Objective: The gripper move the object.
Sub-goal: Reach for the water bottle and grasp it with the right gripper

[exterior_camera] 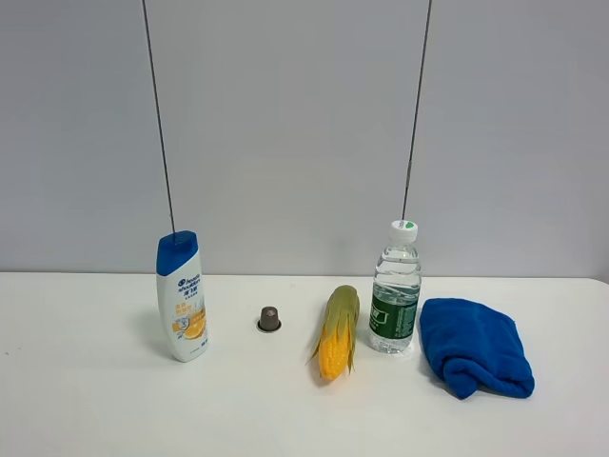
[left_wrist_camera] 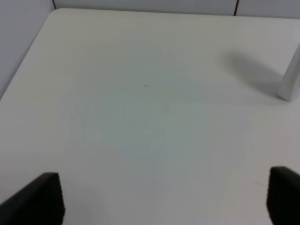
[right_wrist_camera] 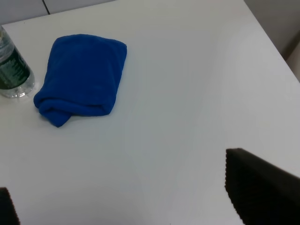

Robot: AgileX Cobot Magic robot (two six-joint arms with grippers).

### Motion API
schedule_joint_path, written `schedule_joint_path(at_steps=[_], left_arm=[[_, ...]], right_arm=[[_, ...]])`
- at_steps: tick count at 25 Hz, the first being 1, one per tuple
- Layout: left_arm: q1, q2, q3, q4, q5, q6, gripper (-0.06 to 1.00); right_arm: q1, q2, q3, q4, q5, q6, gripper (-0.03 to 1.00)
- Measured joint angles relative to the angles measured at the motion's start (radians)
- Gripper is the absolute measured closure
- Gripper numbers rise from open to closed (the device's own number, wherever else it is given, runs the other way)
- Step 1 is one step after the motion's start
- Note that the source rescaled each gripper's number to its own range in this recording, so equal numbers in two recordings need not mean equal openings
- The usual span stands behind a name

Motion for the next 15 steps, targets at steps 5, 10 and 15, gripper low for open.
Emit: schedule_joint_path(at_steps=[5, 10, 15], left_arm=[[0.000, 0.000, 0.000, 0.000, 0.000, 0.000, -0.06], [0.000, 0.000, 0.000, 0.000, 0.000, 0.000, -0.06], [0.000, 0.000, 0.000, 0.000, 0.000, 0.000, -0.06]], right_arm=[[0.000, 0.000, 0.000, 0.000, 0.000, 0.000, 0.17], [0.000, 0.000, 0.000, 0.000, 0.000, 0.000, 0.17], [0.000, 0.000, -0.001, 0.006, -0.003, -0.010, 0.17]])
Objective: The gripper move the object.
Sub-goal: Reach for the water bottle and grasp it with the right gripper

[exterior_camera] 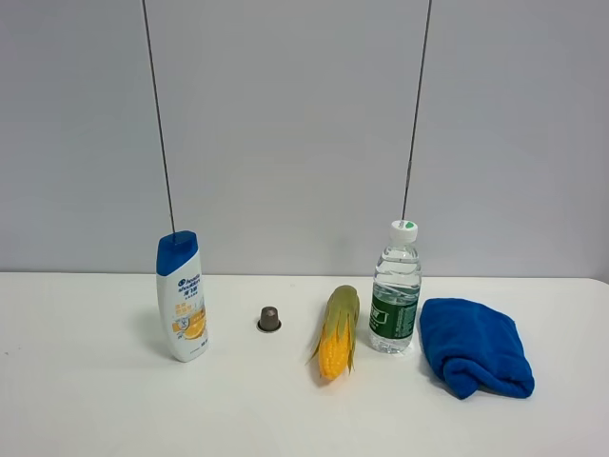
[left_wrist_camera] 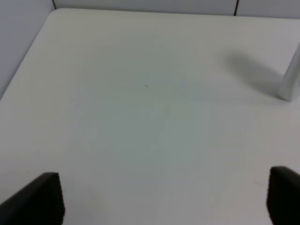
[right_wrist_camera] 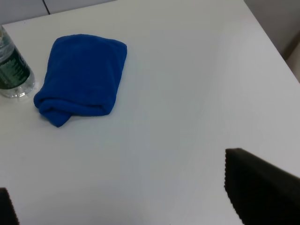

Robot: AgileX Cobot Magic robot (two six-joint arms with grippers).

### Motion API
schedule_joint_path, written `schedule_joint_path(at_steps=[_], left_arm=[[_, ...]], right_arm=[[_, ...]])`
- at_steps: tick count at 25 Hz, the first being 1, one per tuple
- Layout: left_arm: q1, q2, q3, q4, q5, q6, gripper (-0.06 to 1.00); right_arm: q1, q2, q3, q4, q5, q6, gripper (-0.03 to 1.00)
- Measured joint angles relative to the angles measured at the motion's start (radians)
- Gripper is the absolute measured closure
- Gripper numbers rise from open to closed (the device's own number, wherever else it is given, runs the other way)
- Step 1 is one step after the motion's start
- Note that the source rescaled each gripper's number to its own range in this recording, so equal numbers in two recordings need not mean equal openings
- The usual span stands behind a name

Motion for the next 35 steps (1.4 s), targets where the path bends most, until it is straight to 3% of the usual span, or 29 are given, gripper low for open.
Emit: schedule_joint_path(at_steps=[2, 4, 7, 9, 13, 18, 24, 27, 32, 35], left_arm=[[0.000, 0.000, 0.000, 0.000, 0.000, 0.000, -0.06], [0.000, 0.000, 0.000, 0.000, 0.000, 0.000, -0.06], [0.000, 0.000, 0.000, 0.000, 0.000, 0.000, -0.06], [0.000, 0.000, 0.000, 0.000, 0.000, 0.000, -0.06], [0.000, 0.000, 0.000, 0.000, 0.000, 0.000, -0.06], [0.000, 0.000, 0.000, 0.000, 0.000, 0.000, -0.06], [0.000, 0.000, 0.000, 0.000, 0.000, 0.000, -0.06], [0.000, 0.000, 0.000, 0.000, 0.000, 0.000, -0.06], [0.000, 0.000, 0.000, 0.000, 0.000, 0.000, -0.06], [0.000, 0.000, 0.000, 0.000, 0.000, 0.000, -0.06]], right_arm=[[0.000, 0.012, -0.013, 0.026, -0.022, -0.022, 0.17], [0.000, 0.049, -0.048, 0.083, -0.119, -0.068, 0.17], [0.000, 0.167, -0.145, 0.192, -0.321, -0.216, 0.17], [0.000, 0.293, -0.220, 0.250, -0.379, -0.363, 0.17], [0.000, 0.562, -0.343, 0.317, -0.404, -0.636, 0.17], [0.072, 0.836, -0.367, 0.298, -0.406, -0.818, 0.17], [0.235, 1.095, -0.367, 0.209, -0.529, -0.846, 0.17], [0.242, 1.207, -0.367, 0.161, -0.595, -0.809, 0.17], [0.244, 1.364, -0.367, 0.113, -0.672, -0.641, 0.17], [0.244, 1.435, -0.367, 0.105, -0.696, -0.578, 0.12]])
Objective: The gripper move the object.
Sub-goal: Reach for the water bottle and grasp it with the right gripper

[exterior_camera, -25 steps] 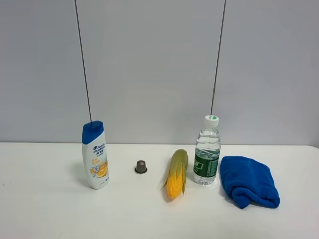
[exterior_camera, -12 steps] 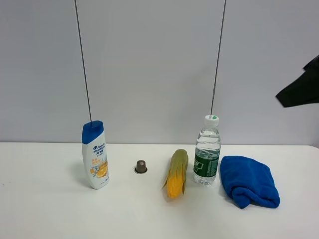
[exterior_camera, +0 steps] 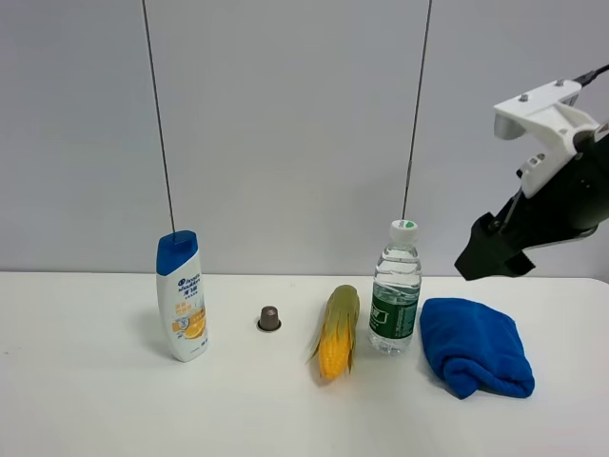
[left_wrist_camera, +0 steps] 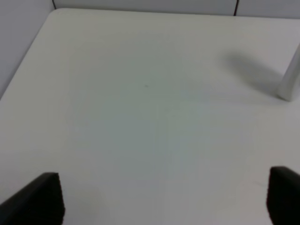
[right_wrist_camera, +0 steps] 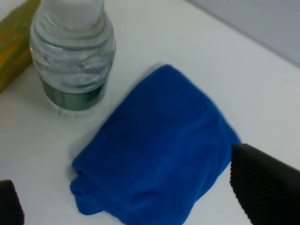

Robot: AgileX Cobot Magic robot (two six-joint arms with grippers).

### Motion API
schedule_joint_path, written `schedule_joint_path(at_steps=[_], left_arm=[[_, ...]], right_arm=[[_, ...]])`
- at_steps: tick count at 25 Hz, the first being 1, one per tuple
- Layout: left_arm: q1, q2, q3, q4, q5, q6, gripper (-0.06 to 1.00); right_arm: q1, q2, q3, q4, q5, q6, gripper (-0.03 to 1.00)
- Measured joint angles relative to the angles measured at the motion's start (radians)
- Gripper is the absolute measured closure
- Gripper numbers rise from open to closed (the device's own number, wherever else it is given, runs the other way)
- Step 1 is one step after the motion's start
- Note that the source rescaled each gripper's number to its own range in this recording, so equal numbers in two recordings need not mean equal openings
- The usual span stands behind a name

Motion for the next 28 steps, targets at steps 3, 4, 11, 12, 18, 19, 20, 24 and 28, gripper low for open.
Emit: schedule_joint_path(at_steps=[3, 4, 11, 12, 18, 19, 20, 24, 28], left_arm=[[0.000, 0.000, 0.000, 0.000, 0.000, 0.000, -0.06], [0.000, 0.000, 0.000, 0.000, 0.000, 0.000, -0.06], [0.000, 0.000, 0.000, 0.000, 0.000, 0.000, -0.06], [0.000, 0.000, 0.000, 0.000, 0.000, 0.000, -0.06], [0.000, 0.000, 0.000, 0.000, 0.000, 0.000, -0.06], [0.000, 0.000, 0.000, 0.000, 0.000, 0.000, -0.06], [0.000, 0.000, 0.000, 0.000, 0.000, 0.000, -0.06], [0.000, 0.000, 0.000, 0.000, 0.000, 0.000, -0.06], [0.000, 0.000, 0.000, 0.000, 0.000, 0.000, -0.06]], right_arm=[[0.000, 0.058, 0.000, -0.001, -0.022, 0.015, 0.02], [0.000, 0.070, 0.000, -0.001, -0.034, 0.017, 0.00], [0.000, 0.150, 0.000, -0.001, -0.169, 0.040, -0.03], [0.001, 0.164, 0.000, -0.001, -0.184, 0.040, -0.03], [0.038, 0.262, 0.000, -0.001, -0.295, 0.040, -0.03], [0.046, 0.278, 0.000, -0.001, -0.314, 0.040, -0.03], [0.046, 0.278, 0.000, -0.001, -0.314, 0.040, -0.03], [0.071, 0.335, 0.000, -0.001, -0.392, 0.040, -0.03], [0.090, 0.372, 0.000, -0.001, -0.484, 0.040, -0.03]])
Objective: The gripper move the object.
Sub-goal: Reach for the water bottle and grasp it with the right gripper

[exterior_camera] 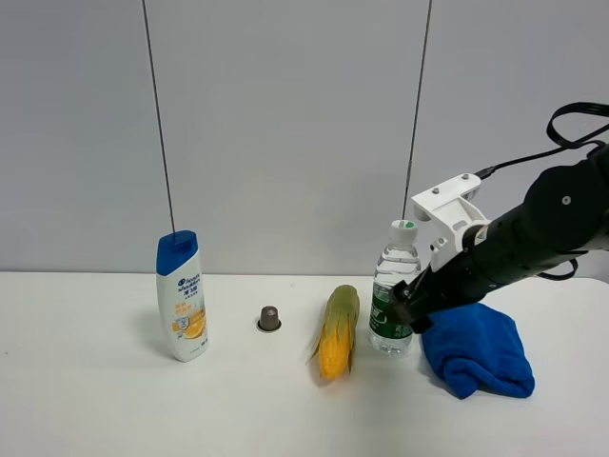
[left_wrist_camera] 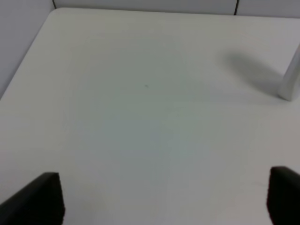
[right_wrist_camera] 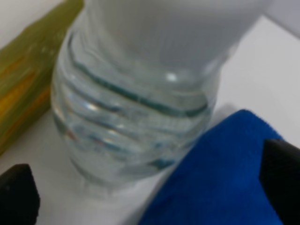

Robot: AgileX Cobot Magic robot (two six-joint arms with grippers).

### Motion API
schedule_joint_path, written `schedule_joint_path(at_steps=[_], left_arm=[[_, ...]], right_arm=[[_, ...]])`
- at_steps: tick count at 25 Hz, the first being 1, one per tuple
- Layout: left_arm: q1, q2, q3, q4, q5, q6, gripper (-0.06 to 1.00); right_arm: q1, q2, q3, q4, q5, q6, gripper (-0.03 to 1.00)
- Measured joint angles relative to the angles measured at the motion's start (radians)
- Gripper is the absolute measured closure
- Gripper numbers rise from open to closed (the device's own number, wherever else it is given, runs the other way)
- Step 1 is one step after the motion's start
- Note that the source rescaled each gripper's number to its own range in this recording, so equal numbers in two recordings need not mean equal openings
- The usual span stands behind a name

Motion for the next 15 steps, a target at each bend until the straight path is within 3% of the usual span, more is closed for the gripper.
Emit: schedule_joint_path(at_steps=[15], left_arm=[[0.000, 0.000, 0.000, 0.000, 0.000, 0.000, -0.06]], right_arm=[[0.020, 0.083, 0.000, 0.000, -0.206, 0.006, -0.03]])
